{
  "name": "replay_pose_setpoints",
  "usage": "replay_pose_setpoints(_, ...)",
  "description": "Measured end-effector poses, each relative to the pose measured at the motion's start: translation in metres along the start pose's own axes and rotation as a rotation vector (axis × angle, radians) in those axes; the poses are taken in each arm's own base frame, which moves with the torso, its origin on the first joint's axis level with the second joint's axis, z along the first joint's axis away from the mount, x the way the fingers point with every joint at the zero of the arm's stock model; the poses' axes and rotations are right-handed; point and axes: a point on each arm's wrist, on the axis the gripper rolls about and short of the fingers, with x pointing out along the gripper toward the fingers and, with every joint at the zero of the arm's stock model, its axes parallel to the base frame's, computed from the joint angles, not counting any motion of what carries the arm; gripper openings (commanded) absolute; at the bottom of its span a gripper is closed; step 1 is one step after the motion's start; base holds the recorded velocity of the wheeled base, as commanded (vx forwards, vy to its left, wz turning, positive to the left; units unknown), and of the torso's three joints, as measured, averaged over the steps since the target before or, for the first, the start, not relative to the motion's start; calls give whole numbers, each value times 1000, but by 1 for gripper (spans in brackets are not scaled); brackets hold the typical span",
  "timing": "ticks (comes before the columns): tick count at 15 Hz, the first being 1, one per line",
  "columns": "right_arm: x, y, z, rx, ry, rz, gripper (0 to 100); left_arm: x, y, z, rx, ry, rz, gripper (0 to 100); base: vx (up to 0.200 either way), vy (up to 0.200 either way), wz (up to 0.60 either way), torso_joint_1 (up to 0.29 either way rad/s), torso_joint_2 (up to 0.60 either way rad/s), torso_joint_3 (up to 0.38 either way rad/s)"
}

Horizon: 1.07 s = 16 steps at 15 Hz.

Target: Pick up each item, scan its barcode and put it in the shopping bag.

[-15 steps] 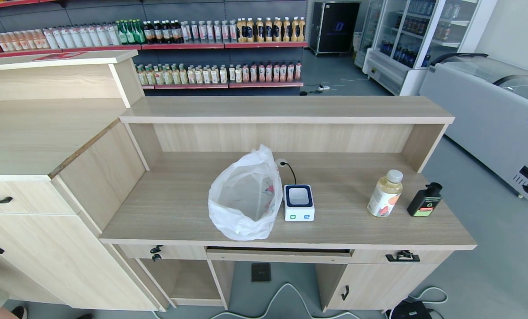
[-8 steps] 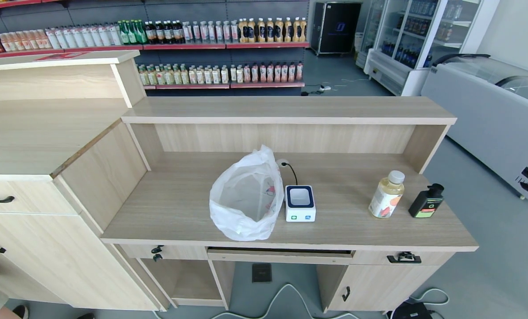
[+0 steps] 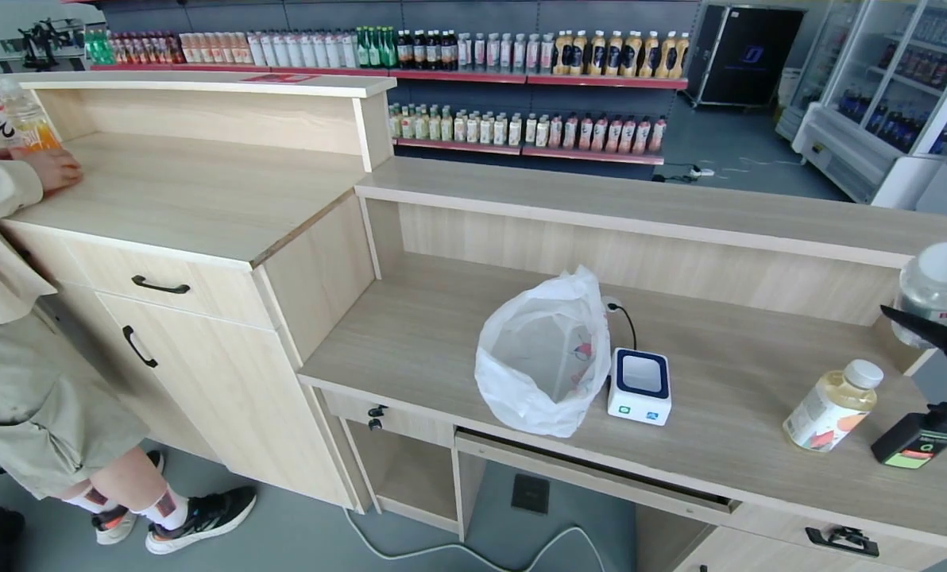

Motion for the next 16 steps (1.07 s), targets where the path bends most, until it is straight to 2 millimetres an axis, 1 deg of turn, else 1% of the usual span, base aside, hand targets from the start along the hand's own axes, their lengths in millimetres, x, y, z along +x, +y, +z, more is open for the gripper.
replay_pose_setpoints(1, 11, -1, 1, -20, -32, -10, 0, 0, 0, 0, 0, 0, 2, 100, 0, 0, 0, 0, 0, 0)
replay_pose_setpoints(4, 52, 15, -1, 24, -114, 56, 0, 0, 0, 0, 0, 0, 0, 100, 0, 0, 0, 0, 0, 0)
replay_pose_setpoints(8, 96, 34, -3, 82, -265, 170, 0, 0, 0, 0, 0, 0, 0, 100, 0, 0, 0, 0, 0, 0)
replay_pose_setpoints(10, 112, 43, -9, 91, -293, 191, 0, 0, 0, 0, 0, 0, 1, 100, 0, 0, 0, 0, 0, 0)
replay_pose_setpoints(12, 124, 58, -13, 110, -323, 243, 0, 0, 0, 0, 0, 0, 1, 100, 0, 0, 0, 0, 0, 0)
replay_pose_setpoints(16, 140, 78, -20, 125, -338, 285, 0, 0, 0, 0, 0, 0, 0, 100, 0, 0, 0, 0, 0, 0)
